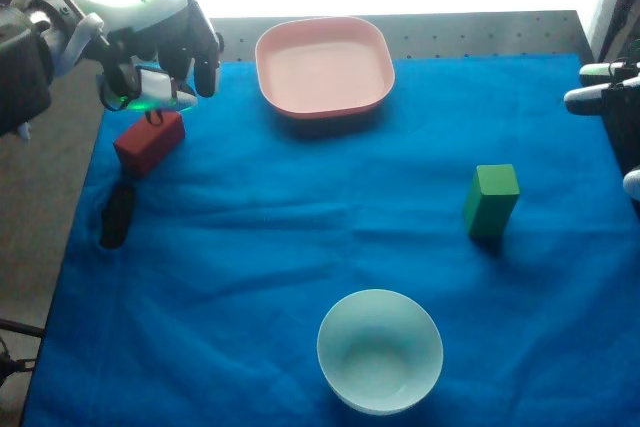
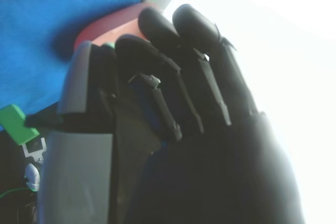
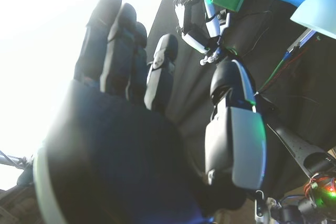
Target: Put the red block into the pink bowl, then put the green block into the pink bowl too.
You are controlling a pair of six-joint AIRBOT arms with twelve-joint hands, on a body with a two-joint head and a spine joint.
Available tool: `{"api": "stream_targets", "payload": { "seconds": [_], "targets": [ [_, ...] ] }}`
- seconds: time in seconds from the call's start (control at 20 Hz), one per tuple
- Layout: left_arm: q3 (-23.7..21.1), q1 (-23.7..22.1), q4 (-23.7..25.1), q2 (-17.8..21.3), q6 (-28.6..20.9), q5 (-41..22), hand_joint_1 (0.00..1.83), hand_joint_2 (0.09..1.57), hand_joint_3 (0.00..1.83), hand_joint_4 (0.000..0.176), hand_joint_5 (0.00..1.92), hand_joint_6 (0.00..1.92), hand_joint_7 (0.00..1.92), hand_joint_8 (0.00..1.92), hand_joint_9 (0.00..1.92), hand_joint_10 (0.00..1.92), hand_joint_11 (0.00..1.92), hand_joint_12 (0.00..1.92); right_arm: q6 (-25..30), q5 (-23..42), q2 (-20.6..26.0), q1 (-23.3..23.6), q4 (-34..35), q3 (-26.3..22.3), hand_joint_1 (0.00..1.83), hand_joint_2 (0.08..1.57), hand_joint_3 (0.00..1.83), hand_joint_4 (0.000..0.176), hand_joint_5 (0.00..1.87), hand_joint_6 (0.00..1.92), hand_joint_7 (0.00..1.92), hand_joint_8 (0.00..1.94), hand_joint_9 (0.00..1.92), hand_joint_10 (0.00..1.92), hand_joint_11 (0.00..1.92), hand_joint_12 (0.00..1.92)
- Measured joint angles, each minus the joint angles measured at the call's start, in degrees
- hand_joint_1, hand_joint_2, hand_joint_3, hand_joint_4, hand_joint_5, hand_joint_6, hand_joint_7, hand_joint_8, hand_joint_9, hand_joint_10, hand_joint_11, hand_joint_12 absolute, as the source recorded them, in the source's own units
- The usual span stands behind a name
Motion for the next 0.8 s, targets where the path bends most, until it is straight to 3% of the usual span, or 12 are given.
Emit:
{"api": "stream_targets", "payload": {
  "seconds": [0.05, 0.15, 0.25, 0.3, 0.35, 0.4, 0.45, 0.5, 0.55, 0.65, 0.7, 0.8],
  "targets": [
    [-0.1, 0.0, 0.0, 0.0, 0.0, -0.2, 1.1, 1.04, 0.0, 0.0, 0.92, 0.27, 0.81, 0.85, 0.72, 1.02, 0.57, 1.48, 0.0, 0.0, 0.0, 0.0, 0.0, 0.0, 0.69, 1.17, 0.0, 0.105, 0.61, 0.0, 0.43, 0.0, 0.48, 0.01, 0.33, 0.49],
    [-1.2, 0.0, -0.2, 0.2, 0.1, -1.7, 1.03, 1.0, 0.0, 0.0, 0.83, 0.02, 0.78, 0.41, 0.65, 0.82, 0.48, 1.36, 0.0, 0.0, 0.0, 0.0, -0.1, 0.0, 0.67, 1.17, 0.0, 0.099, 0.61, 0.0, 0.43, 0.0, 0.46, 0.0, 0.29, 0.46],
    [-3.1, 0.0, 0.1, 1.4, 0.1, -3.1, 0.99, 0.97, 0.0, 0.069, 0.59, 0.0, 0.63, 0.05, 0.57, 0.34, 0.37, 1.17, 0.0, 0.0, 0.0, 0.0, -0.3, 0.0, 0.64, 1.17, 0.0, 0.121, 0.61, 0.0, 0.43, 0.0, 0.44, 0.0, 0.27, 0.45],
    [-4.4, 0.0, 0.4, 2.7, 0.0, -4.0, 0.94, 0.96, 0.0, 0.098, 0.51, 0.0, 0.58, 0.01, 0.55, 0.16, 0.27, 1.17, 0.0, 0.0, 0.0, 0.0, -0.3, 0.0, 0.63, 1.17, 0.0, 0.132, 0.61, 0.0, 0.43, 0.0, 0.44, 0.0, 0.28, 0.45],
    [-5.3, 0.0, 0.8, 3.8, 0.1, -4.7, 0.89, 0.95, 0.0, 0.111, 0.41, 0.0, 0.47, 0.0, 0.47, 0.05, 0.17, 1.12, 0.0, 0.0, 0.0, 0.0, -0.3, 0.0, 0.63, 1.17, 0.0, 0.128, 0.61, 0.0, 0.43, 0.0, 0.45, 0.01, 0.29, 0.45],
    [-6.0, 0.0, 0.8, 4.7, 0.1, -5.3, 0.89, 0.95, 0.0, 0.111, 0.41, 0.0, 0.47, 0.0, 0.47, 0.05, 0.17, 1.12, 0.0, 0.0, 0.0, 0.0, -0.2, 0.0, 0.63, 1.17, 0.0, 0.128, 0.61, 0.0, 0.43, 0.0, 0.45, 0.01, 0.29, 0.45],
    [-7.6, 1.4, 1.1, 7.0, 0.1, -7.8, 0.89, 0.94, 0.0, 0.075, 0.38, 0.0, 0.44, 0.01, 0.5, 0.04, 0.22, 1.14, 0.0, 0.0, 0.0, 0.0, -0.3, 0.0, 0.63, 1.18, 0.0, 0.121, 0.61, 0.0, 0.43, 0.0, 0.45, 0.0, 0.31, 0.45],
    [-7.7, 1.6, 1.1, 7.2, 0.1, -7.7, 0.89, 0.94, 0.0, 0.067, 0.38, 0.0, 0.46, 0.02, 0.52, 0.05, 0.24, 1.15, 0.0, 0.0, 0.0, 0.0, -0.3, 0.0, 0.66, 1.17, 0.0, 0.123, 0.62, 0.0, 0.43, 0.0, 0.45, 0.0, 0.31, 0.44],
    [-8.4, 2.6, 1.1, 8.1, 0.2, -7.7, 0.95, 0.93, 0.0, 0.076, 0.4, 0.0, 0.49, 0.01, 0.56, 0.04, 0.25, 1.16, 0.0, 0.0, 0.0, 0.0, -0.3, 0.0, 0.67, 1.17, 0.0, 0.128, 0.62, 0.0, 0.43, 0.0, 0.46, 0.0, 0.33, 0.4],
    [-9.3, 4.2, 1.2, 8.6, 0.2, -7.1, 0.99, 0.92, 0.0, 0.063, 0.42, 0.0, 0.49, 0.0, 0.57, 0.02, 0.28, 1.11, 0.0, 0.0, 0.0, 0.0, -0.3, 0.0, 0.67, 1.17, 0.0, 0.119, 0.63, 0.0, 0.44, 0.0, 0.45, 0.0, 0.3, 0.37],
    [-9.7, 4.5, 1.0, 8.7, 0.2, -6.9, 0.99, 0.92, 0.0, 0.078, 0.43, 0.0, 0.48, 0.0, 0.54, 0.01, 0.26, 1.08, 0.0, 0.0, 0.0, 0.0, -0.3, 0.0, 0.68, 1.18, 0.0, 0.113, 0.63, 0.0, 0.44, 0.0, 0.45, 0.0, 0.32, 0.37],
    [-9.6, 5.4, 0.7, 8.7, 0.1, -7.2, 1.04, 0.93, 0.0, 0.08, 0.47, 0.01, 0.47, 0.0, 0.56, 0.01, 0.26, 1.08, 0.0, 0.0, 0.0, 0.0, -0.3, 0.0, 0.67, 1.18, 0.0, 0.114, 0.62, 0.0, 0.44, 0.0, 0.46, 0.0, 0.31, 0.37]
  ]
}}
